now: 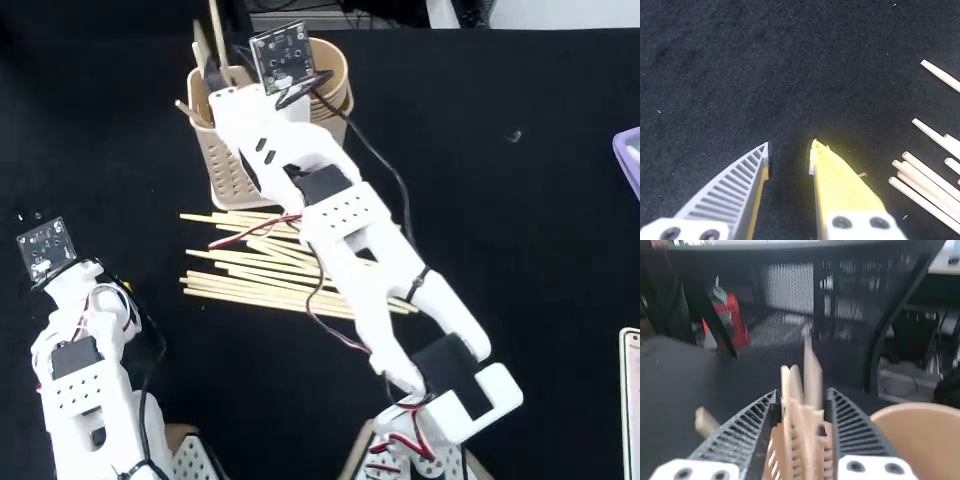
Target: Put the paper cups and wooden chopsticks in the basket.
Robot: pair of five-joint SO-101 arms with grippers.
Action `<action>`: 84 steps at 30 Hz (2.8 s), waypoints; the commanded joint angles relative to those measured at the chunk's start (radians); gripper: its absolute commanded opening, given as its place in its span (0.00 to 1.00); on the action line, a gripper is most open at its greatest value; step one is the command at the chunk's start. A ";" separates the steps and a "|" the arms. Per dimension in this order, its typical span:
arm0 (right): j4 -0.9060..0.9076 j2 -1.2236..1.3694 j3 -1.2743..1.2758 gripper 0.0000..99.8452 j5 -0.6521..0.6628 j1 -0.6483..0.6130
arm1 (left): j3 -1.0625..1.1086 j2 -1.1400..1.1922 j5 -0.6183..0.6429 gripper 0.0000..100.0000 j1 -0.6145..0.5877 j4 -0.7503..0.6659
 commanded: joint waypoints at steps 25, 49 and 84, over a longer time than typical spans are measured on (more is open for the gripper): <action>1.071 -0.441 0.361 0.12 0.295 -0.006 | -0.038 -0.015 -0.003 0.14 0.002 -0.021; 0.787 0.015 0.466 0.02 0.505 -0.186 | -0.024 -0.015 -0.003 0.14 0.015 -0.041; 0.743 -0.213 0.599 0.01 0.500 -0.187 | -0.024 -0.015 -0.003 0.14 0.016 -0.043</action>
